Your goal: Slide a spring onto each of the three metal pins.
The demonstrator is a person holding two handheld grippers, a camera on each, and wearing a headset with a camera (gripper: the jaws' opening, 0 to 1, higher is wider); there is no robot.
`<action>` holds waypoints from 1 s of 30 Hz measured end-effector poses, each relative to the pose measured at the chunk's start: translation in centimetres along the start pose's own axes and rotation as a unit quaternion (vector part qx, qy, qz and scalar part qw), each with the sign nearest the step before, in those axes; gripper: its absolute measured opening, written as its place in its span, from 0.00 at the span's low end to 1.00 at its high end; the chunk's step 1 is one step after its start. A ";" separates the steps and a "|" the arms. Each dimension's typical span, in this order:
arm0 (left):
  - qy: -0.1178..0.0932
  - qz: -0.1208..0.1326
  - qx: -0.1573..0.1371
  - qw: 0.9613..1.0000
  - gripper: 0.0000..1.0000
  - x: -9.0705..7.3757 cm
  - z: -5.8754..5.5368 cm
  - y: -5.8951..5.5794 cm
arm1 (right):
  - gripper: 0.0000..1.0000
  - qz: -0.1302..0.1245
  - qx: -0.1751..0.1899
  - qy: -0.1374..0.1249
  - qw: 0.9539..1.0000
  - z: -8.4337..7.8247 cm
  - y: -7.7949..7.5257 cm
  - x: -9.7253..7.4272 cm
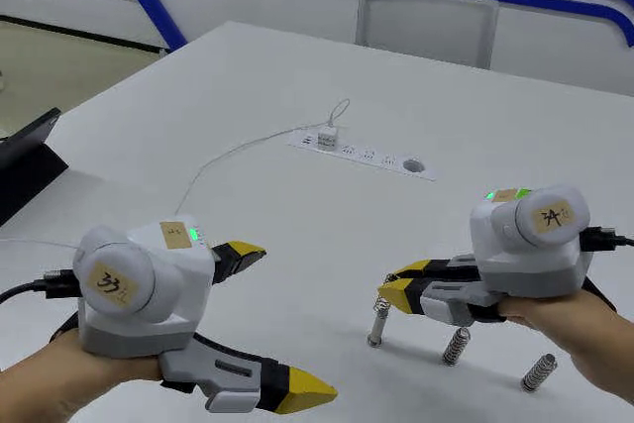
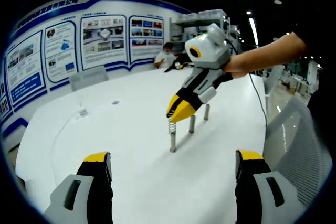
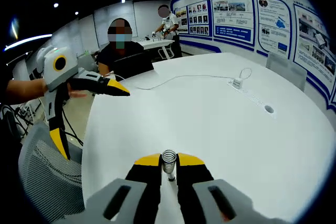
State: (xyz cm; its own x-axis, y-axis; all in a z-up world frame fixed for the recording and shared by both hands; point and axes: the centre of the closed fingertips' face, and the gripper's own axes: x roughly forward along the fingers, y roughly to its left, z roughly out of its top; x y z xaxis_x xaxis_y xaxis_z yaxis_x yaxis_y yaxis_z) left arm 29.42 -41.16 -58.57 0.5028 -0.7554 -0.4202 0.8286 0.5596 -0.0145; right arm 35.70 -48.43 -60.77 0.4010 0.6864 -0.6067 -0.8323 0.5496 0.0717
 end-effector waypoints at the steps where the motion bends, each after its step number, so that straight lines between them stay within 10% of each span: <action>1: 0.001 0.000 -0.001 1.000 1.00 0.0 -0.1 0.0 | 0.11 -0.001 -0.001 0.002 1.000 -0.1 0.0 0.0; 30: 0.020 -0.009 -0.014 1.000 1.00 0.2 -1.7 -0.4 | 0.11 -0.012 -0.027 0.046 0.998 -3.3 0.1 2.4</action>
State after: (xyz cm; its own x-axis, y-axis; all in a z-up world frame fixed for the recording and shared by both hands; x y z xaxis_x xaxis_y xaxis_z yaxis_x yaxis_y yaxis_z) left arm 28.77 -40.98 -60.16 0.4779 -0.7511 -0.4555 0.8294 0.5567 -0.0478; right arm 35.29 -48.26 -64.87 0.3872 0.6250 -0.6778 -0.8433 0.5373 0.0137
